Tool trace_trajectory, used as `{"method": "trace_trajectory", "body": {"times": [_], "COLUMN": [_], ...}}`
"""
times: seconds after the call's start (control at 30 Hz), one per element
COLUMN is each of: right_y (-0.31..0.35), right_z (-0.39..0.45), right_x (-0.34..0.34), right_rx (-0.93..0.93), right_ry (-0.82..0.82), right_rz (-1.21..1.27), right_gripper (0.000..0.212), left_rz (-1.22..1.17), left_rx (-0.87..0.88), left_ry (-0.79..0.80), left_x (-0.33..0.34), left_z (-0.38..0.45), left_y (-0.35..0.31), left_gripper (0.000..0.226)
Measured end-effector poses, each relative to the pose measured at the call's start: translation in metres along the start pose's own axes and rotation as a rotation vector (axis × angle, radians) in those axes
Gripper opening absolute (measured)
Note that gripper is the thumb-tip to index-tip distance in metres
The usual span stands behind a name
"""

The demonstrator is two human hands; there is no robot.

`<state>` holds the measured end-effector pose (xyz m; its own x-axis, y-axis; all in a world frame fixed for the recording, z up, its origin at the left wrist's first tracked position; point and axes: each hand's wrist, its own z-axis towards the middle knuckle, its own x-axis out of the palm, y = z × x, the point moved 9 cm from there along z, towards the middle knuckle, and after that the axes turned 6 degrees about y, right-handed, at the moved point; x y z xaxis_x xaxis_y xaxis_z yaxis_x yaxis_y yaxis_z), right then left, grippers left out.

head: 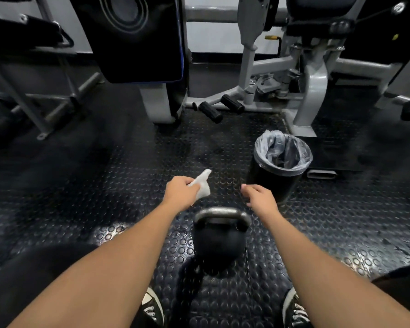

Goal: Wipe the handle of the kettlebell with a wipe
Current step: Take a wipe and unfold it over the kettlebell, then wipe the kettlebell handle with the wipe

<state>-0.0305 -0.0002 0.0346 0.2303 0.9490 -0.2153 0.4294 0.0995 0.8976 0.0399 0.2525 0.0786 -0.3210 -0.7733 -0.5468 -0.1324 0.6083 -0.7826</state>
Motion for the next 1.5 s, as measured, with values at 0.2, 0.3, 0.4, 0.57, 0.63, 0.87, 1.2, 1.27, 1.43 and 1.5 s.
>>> {"method": "trace_trajectory", "body": {"times": [0.2, 0.3, 0.4, 0.57, 0.63, 0.87, 1.2, 1.27, 1.43, 1.5], "right_y": [-0.084, -0.117, -0.134, -0.137, -0.138, -0.143, -0.141, -0.141, -0.143, -0.144], "right_z": [-0.005, -0.009, -0.017, -0.017, -0.018, -0.011, -0.012, -0.014, -0.011, -0.010], "right_x": [-0.007, -0.003, 0.008, 0.023, 0.028, 0.031, 0.034, 0.035, 0.035, 0.034], "right_rx": [0.224, 0.298, 0.360, 0.347, 0.345, 0.338, 0.299, 0.296, 0.292, 0.298], "right_ry": [-0.102, -0.107, -0.046, 0.008, 0.028, 0.010, 0.041, 0.041, 0.044, 0.045], "right_rz": [0.231, 0.276, 0.323, 0.459, 0.500, 0.584, 0.573, 0.579, 0.587, 0.596], "right_gripper": [0.057, 0.061, 0.076, 0.076, 0.079, 0.085, 0.084, 0.083, 0.083, 0.085], "left_rz": [0.003, -0.006, -0.068, -0.293, -0.311, -0.323, -0.125, -0.095, -0.022, -0.017], "left_rx": [-0.191, -0.289, -0.376, -0.413, -0.407, -0.326, -0.292, -0.303, -0.351, -0.342], "left_ry": [-0.070, -0.037, -0.024, -0.034, 0.016, 0.067, 0.110, 0.110, 0.140, 0.119], "left_x": [0.012, 0.038, 0.066, 0.100, 0.109, 0.108, 0.112, 0.113, 0.118, 0.114], "left_z": [-0.008, -0.008, -0.012, -0.011, -0.006, -0.002, 0.002, -0.003, 0.009, 0.006], "left_y": [0.076, 0.117, 0.145, 0.158, 0.165, 0.161, 0.158, 0.158, 0.160, 0.159], "left_gripper": [0.036, 0.037, 0.032, 0.029, 0.035, 0.041, 0.052, 0.057, 0.066, 0.068]}}
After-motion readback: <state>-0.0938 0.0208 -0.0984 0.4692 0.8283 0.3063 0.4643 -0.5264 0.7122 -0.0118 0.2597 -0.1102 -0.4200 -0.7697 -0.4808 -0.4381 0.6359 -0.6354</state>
